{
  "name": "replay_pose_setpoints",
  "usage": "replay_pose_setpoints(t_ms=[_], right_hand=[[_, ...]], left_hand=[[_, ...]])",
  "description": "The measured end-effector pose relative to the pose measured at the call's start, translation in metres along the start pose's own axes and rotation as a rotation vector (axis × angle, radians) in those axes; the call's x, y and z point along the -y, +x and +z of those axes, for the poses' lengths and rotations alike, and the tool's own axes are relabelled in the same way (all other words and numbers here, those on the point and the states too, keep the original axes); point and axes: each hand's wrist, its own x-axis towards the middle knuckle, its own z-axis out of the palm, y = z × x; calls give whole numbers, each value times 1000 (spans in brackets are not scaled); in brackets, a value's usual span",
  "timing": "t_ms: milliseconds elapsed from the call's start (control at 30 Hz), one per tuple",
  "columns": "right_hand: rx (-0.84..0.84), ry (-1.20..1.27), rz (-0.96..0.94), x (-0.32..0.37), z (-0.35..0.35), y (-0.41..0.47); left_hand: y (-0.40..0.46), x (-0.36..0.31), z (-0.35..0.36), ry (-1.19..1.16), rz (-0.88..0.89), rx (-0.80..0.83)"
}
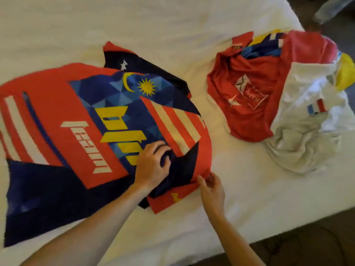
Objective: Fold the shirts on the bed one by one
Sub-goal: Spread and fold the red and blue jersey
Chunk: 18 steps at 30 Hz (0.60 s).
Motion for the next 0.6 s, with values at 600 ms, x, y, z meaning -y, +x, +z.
replay_pose_setpoints(t_ms=[600], right_hand=[[18, -549, -177, -10, 31, -27]], left_hand=[[-99, 98, -20, 378, 15, 323]])
